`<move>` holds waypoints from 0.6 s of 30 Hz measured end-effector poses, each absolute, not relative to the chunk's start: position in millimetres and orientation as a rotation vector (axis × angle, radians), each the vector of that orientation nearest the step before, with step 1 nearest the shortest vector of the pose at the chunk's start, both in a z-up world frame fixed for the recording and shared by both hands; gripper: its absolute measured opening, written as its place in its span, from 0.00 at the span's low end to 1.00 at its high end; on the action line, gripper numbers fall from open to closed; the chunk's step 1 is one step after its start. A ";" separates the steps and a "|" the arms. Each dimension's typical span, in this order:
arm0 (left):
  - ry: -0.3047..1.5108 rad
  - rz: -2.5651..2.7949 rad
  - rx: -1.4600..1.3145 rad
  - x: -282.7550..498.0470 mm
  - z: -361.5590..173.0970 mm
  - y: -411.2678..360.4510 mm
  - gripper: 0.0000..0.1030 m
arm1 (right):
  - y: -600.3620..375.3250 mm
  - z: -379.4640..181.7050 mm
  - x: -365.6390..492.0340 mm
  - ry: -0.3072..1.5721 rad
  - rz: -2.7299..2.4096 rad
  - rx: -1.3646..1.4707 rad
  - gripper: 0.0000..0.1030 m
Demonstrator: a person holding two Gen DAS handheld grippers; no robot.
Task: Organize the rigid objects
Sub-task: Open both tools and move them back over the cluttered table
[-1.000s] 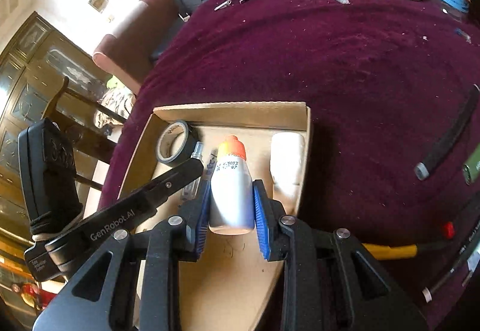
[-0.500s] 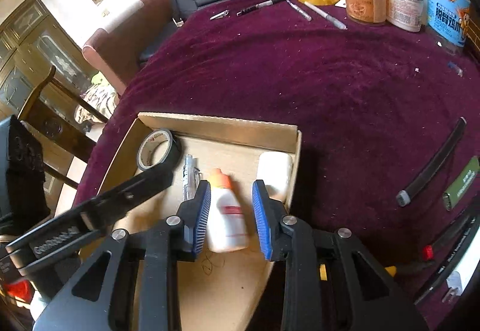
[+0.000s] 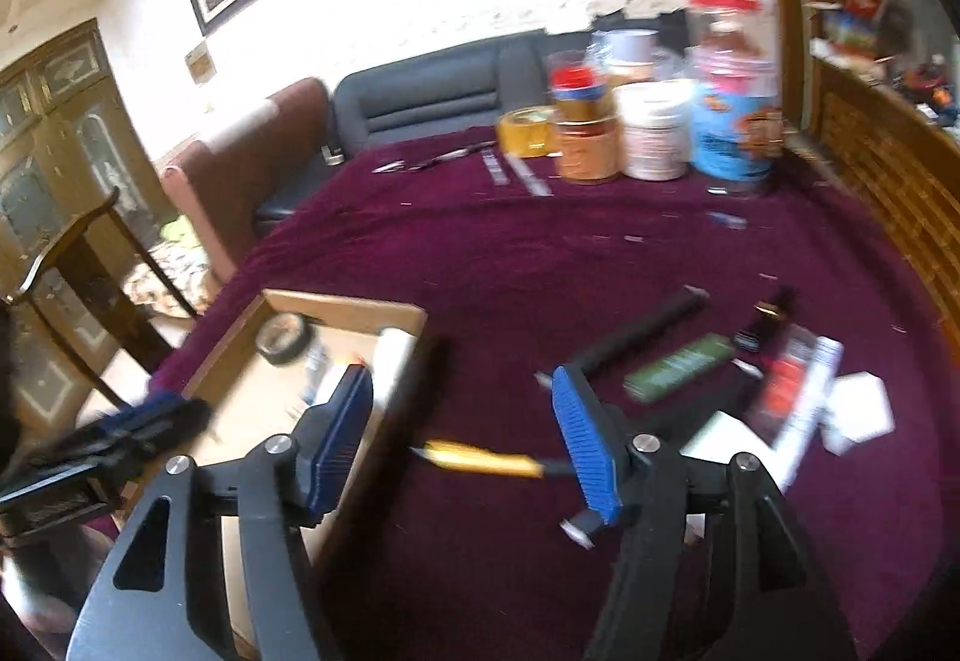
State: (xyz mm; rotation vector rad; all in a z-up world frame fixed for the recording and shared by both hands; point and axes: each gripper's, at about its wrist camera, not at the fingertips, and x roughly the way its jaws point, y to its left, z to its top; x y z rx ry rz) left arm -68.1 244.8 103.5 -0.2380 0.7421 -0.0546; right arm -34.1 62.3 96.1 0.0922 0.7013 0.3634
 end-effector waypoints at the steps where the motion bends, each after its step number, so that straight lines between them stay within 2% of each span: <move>1: 0.708 -0.028 -0.189 -80.8 107.6 228.6 0.67 | 49.7 92.6 -44.3 0.694 0.344 0.094 0.62; 2: 0.683 0.000 -0.153 -90.6 109.8 217.4 0.67 | 38.3 89.0 -52.2 0.692 0.326 0.100 0.63; 4: 0.649 0.052 -0.098 -105.1 112.0 198.2 0.76 | 18.8 82.8 -61.3 0.693 0.292 0.119 0.63; 5: 0.638 0.072 -0.075 -112.5 111.9 188.3 0.78 | 4.7 76.9 -68.3 0.696 0.265 0.138 0.63; 18: 0.686 0.056 0.067 -139.2 106.0 124.2 0.78 | -111.1 64.0 -99.2 0.676 0.073 0.266 0.63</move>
